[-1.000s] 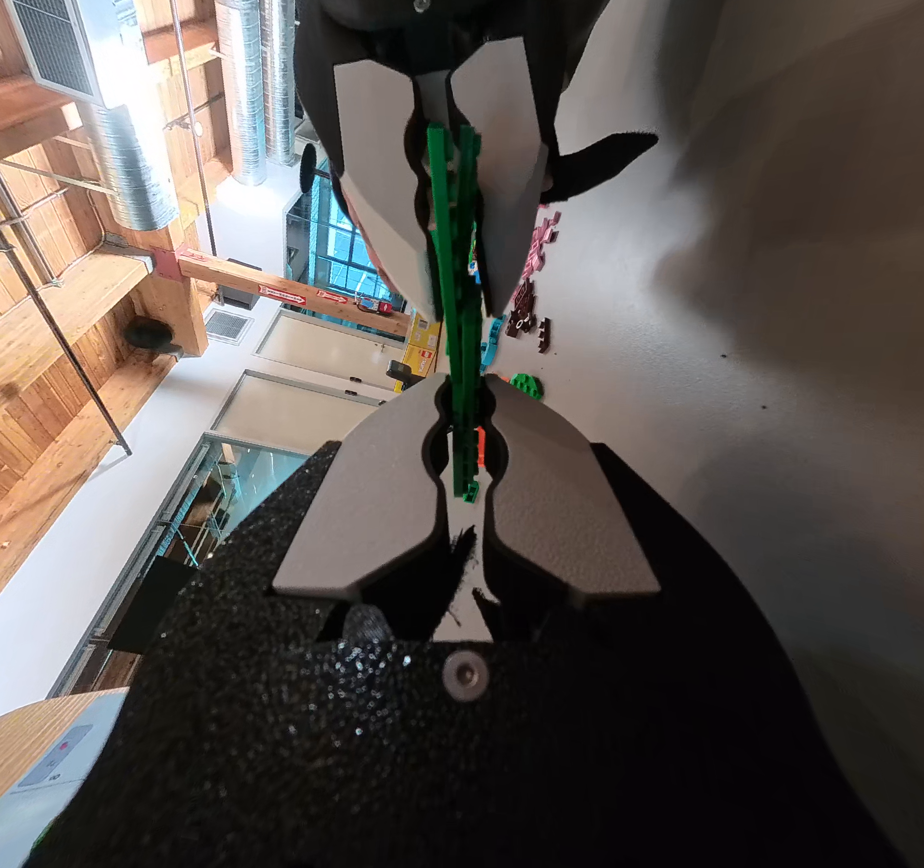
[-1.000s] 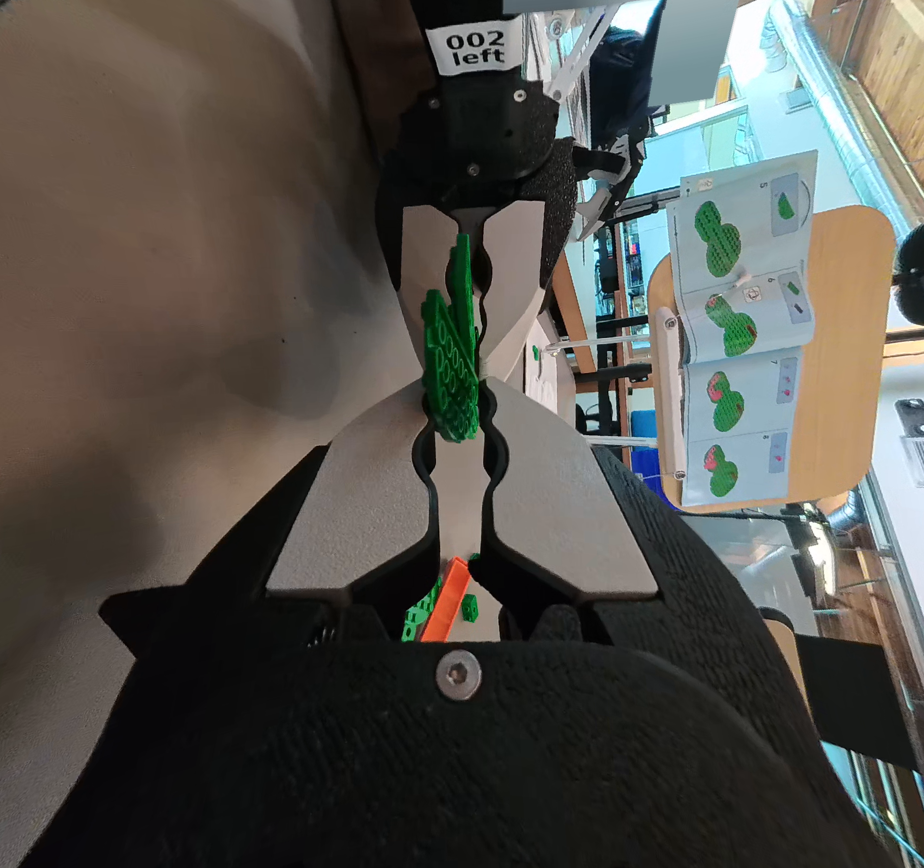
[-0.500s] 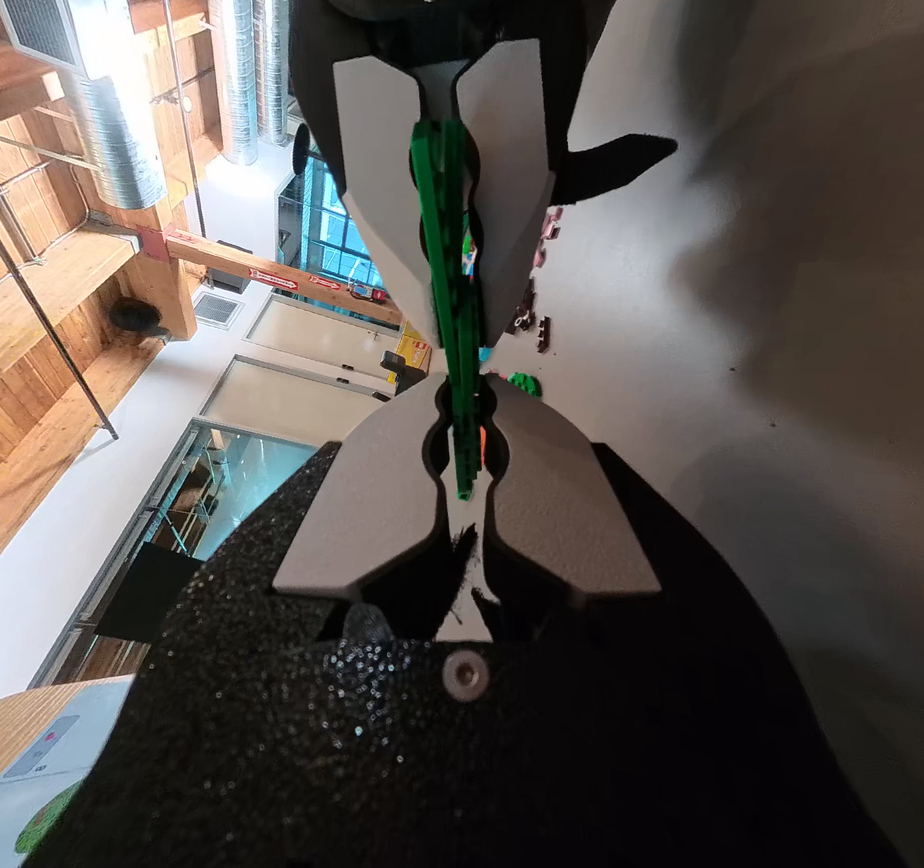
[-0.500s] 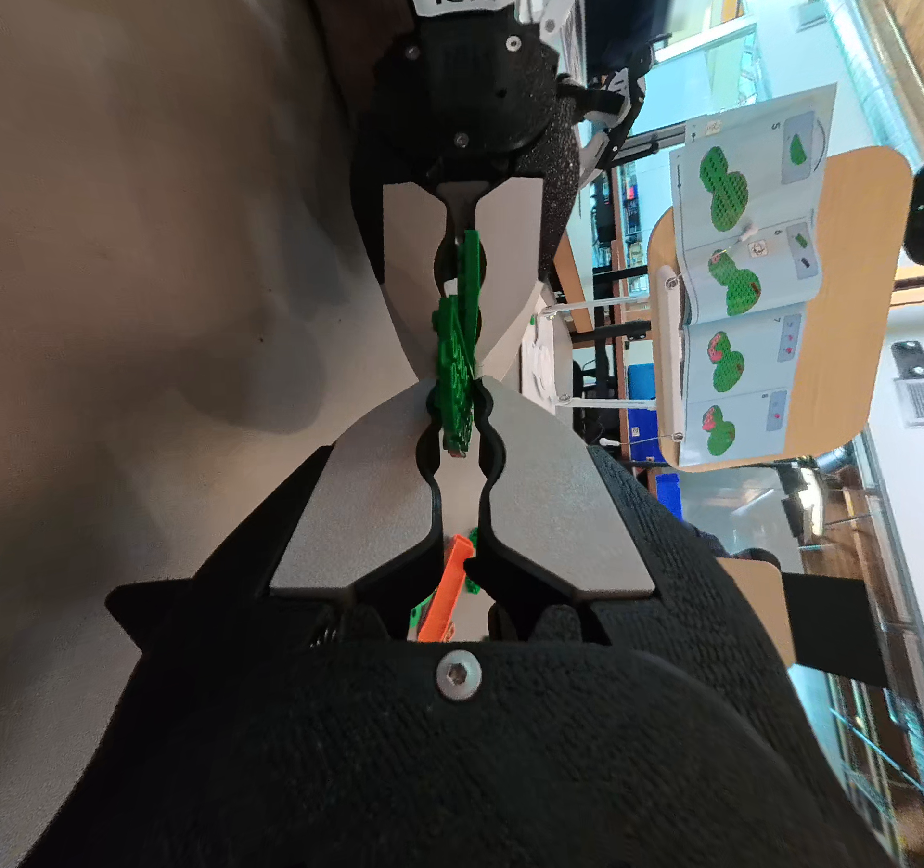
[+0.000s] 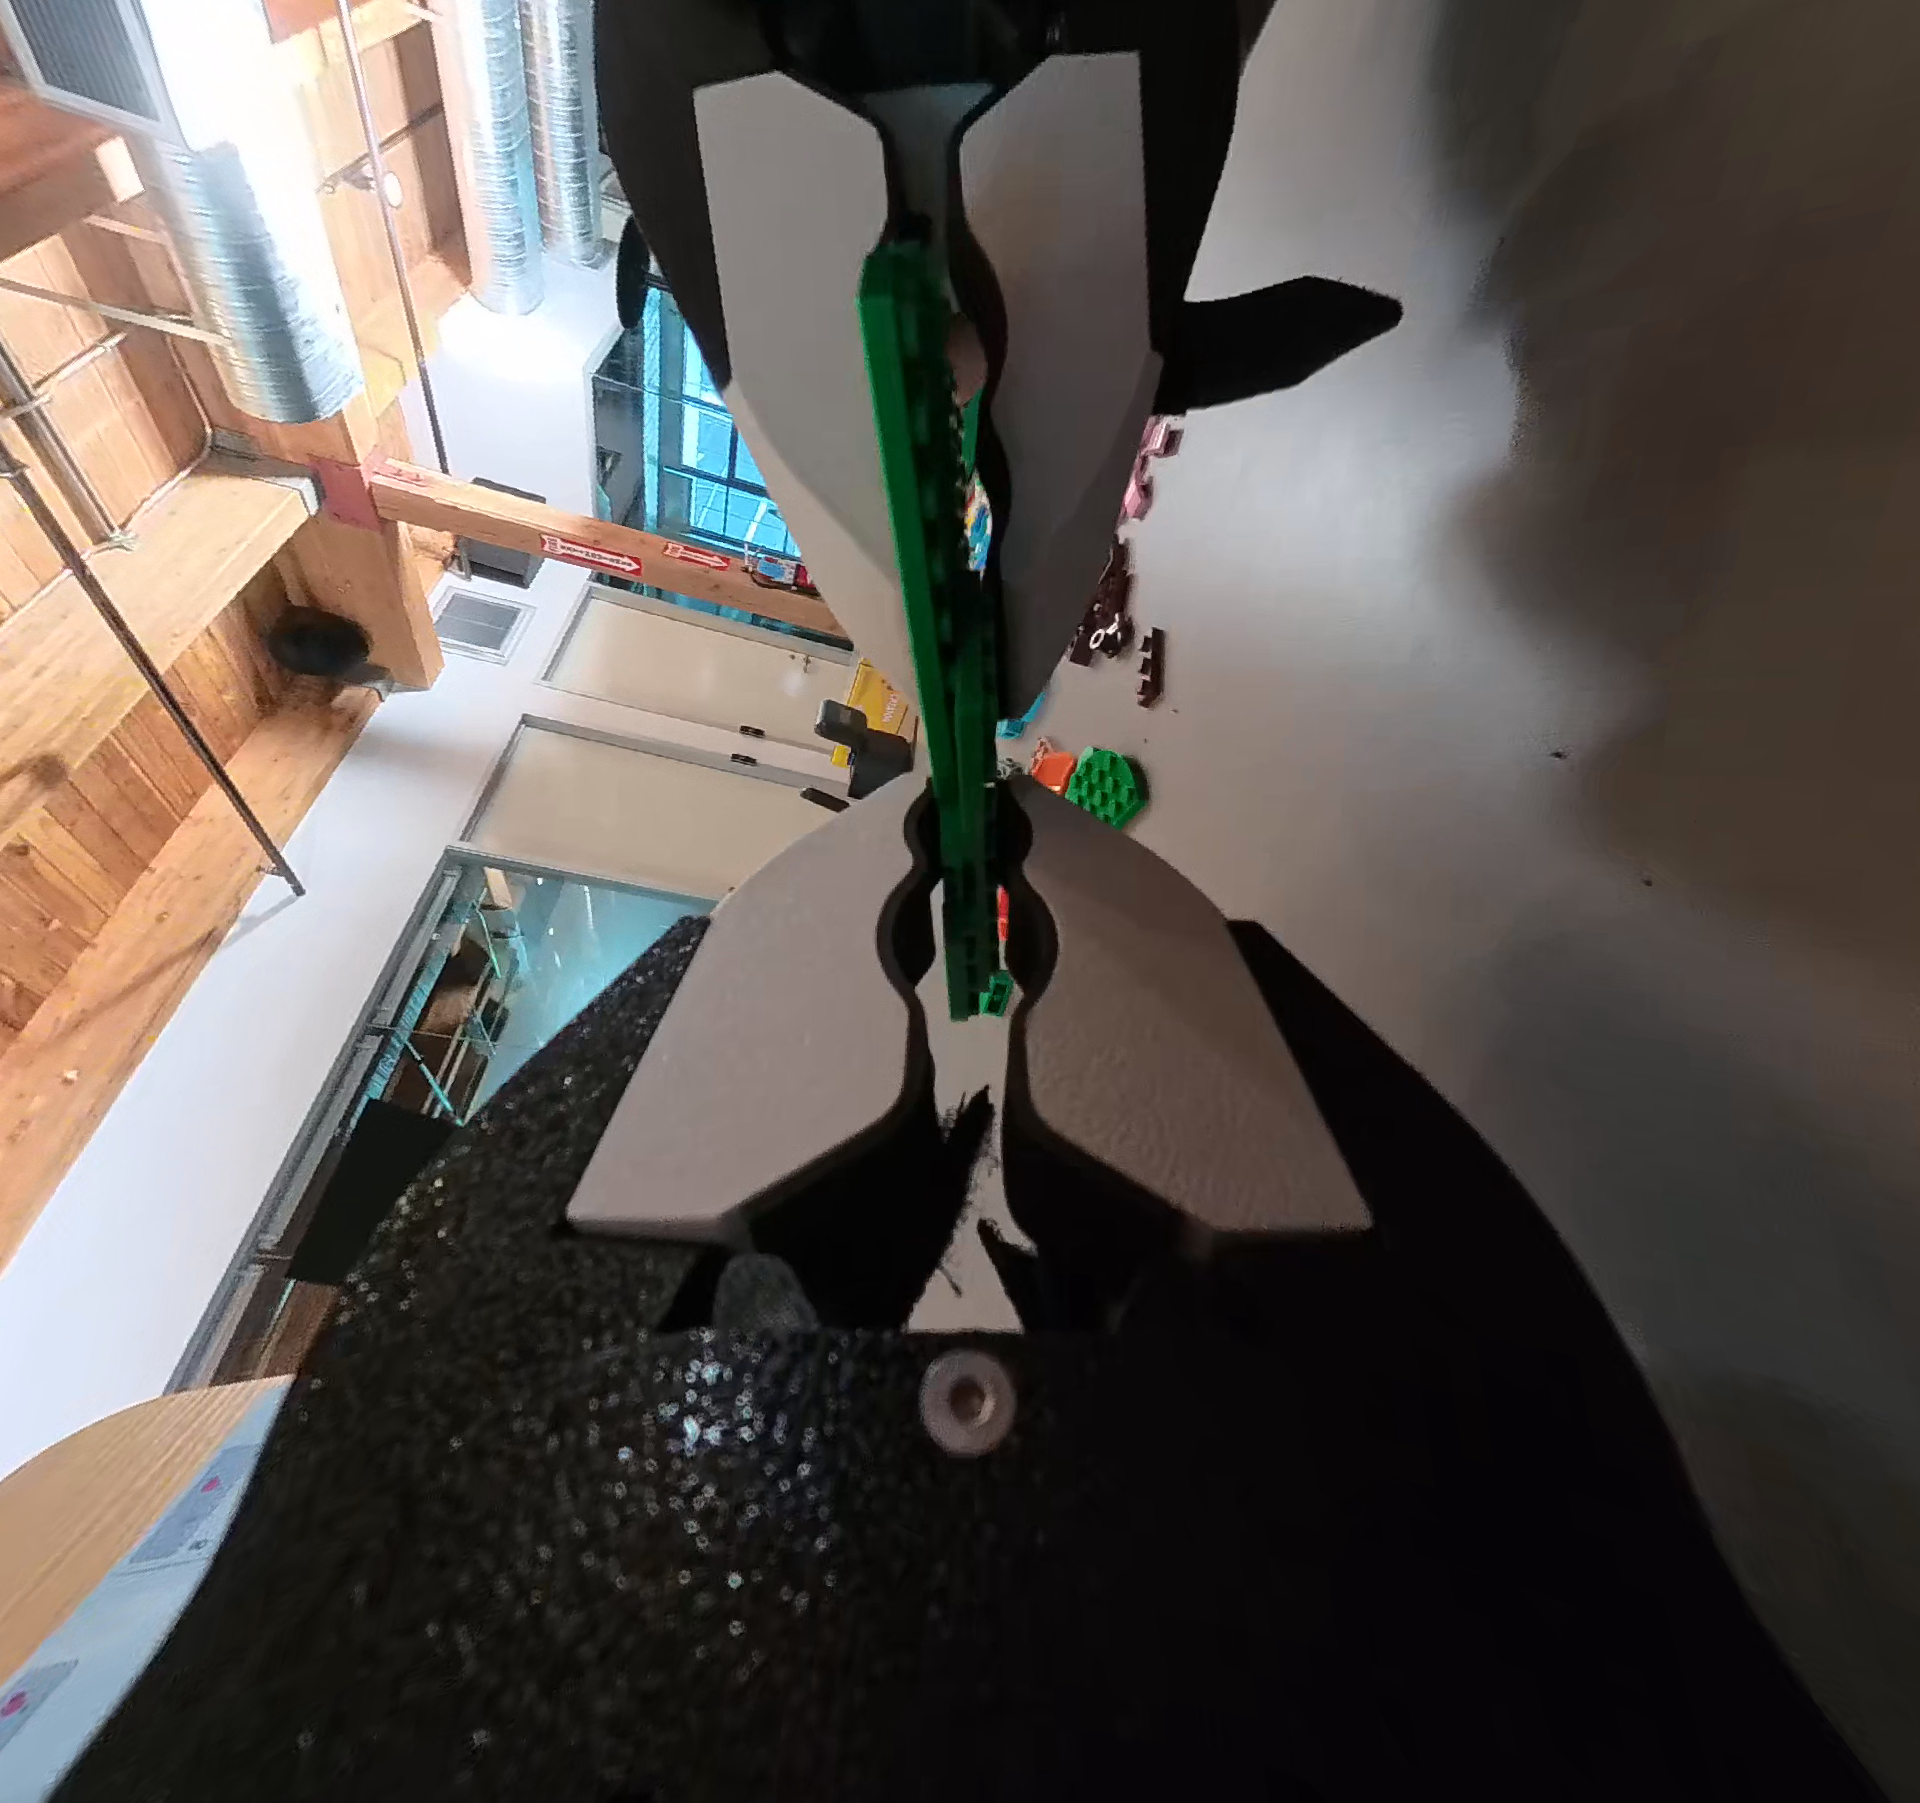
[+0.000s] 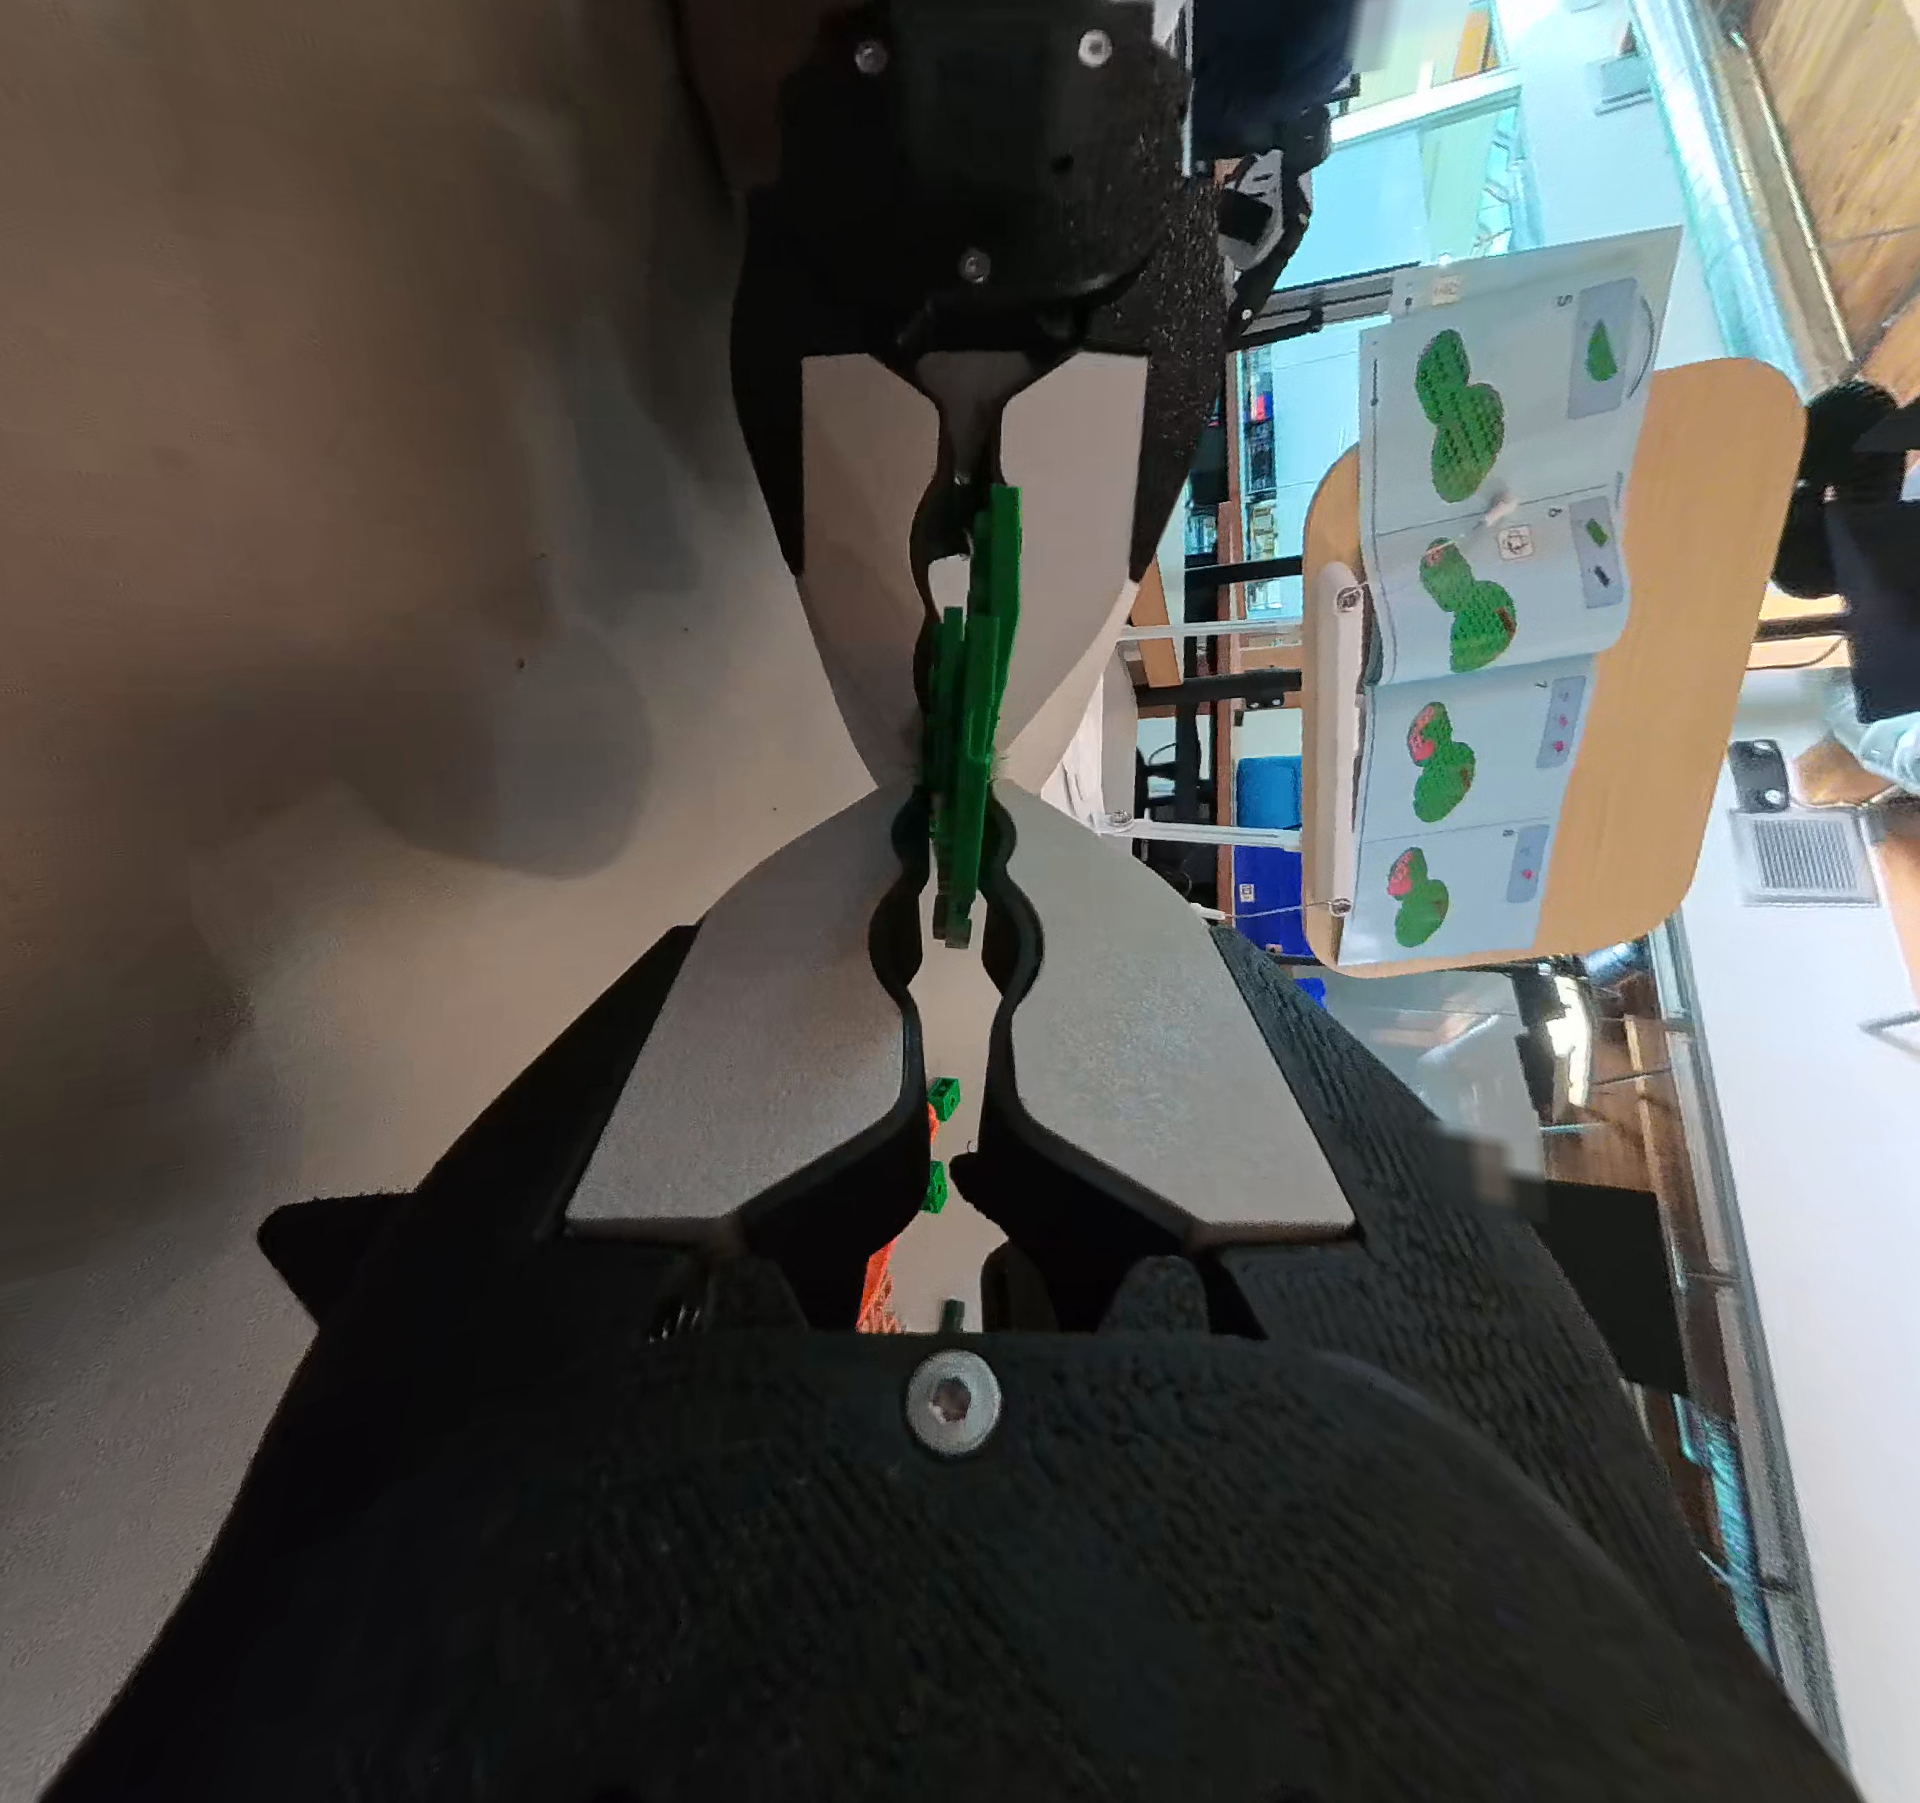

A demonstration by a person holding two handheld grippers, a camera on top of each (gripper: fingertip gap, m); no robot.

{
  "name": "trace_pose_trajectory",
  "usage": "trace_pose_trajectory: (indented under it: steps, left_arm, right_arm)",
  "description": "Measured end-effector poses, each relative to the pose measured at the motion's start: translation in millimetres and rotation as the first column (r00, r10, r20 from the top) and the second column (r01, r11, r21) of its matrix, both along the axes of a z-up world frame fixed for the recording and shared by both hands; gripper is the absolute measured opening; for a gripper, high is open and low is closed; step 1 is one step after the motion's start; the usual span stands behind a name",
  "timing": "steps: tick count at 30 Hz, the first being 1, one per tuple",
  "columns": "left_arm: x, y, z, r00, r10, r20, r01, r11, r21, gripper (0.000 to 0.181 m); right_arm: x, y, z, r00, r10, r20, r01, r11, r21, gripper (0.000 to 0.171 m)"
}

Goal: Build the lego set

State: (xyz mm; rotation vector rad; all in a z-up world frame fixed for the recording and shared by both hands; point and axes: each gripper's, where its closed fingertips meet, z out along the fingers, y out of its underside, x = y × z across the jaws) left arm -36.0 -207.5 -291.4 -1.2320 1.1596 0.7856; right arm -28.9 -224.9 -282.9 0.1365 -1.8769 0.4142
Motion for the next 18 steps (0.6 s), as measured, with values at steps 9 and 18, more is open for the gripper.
trace_pose_trajectory:
  steps: [9, 18]
  left_arm:
    - [-2.3, 1.8, 0.9, 0.999, 0.004, 0.052, -0.003, 1.0, -0.017, 0.008]
    - [-7.4, 1.7, 2.5, 0.998, 0.017, 0.061, -0.016, 1.0, -0.016, 0.008]
  right_arm:
    - [-1.9, 2.8, 1.0, 0.998, 0.009, 0.069, -0.002, 0.995, -0.102, 0.007]
    - [-1.2, 3.3, 5.0, 1.0, 0.019, 0.008, -0.018, 0.996, -0.086, 0.007]
